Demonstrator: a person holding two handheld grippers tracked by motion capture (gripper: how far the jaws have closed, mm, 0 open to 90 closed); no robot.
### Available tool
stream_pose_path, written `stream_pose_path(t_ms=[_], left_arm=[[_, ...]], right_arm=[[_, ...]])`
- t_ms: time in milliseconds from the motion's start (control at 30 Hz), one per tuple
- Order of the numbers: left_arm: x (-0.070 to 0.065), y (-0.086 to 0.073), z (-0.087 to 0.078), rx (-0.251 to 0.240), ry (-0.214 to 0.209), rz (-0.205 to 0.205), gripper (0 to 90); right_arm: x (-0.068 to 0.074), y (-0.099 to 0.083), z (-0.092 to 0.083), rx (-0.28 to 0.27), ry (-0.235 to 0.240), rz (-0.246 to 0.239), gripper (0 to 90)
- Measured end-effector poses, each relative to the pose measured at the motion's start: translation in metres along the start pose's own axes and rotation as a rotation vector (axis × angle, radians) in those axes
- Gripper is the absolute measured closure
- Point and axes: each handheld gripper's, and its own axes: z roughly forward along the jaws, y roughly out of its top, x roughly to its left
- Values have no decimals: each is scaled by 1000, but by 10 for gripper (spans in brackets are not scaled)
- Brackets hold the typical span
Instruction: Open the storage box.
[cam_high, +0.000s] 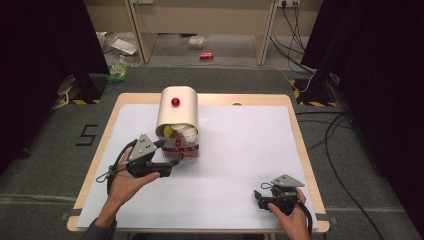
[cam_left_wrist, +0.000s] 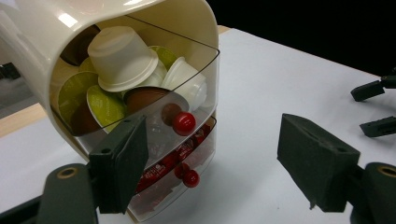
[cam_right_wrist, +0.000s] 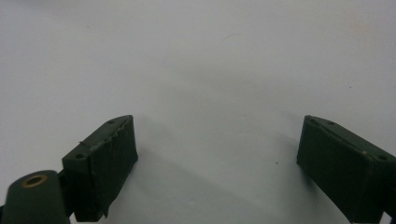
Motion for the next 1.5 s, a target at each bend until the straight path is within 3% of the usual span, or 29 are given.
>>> stream_pose_path(t_ms=[1033, 1500], left_arm=[[4, 24, 18, -8, 26, 50, 247], [6, 27, 35, 36, 19, 51, 262]], right_arm=[[0, 0, 0, 0, 2, -3, 120], [0, 0, 0, 0, 2, -4, 119]])
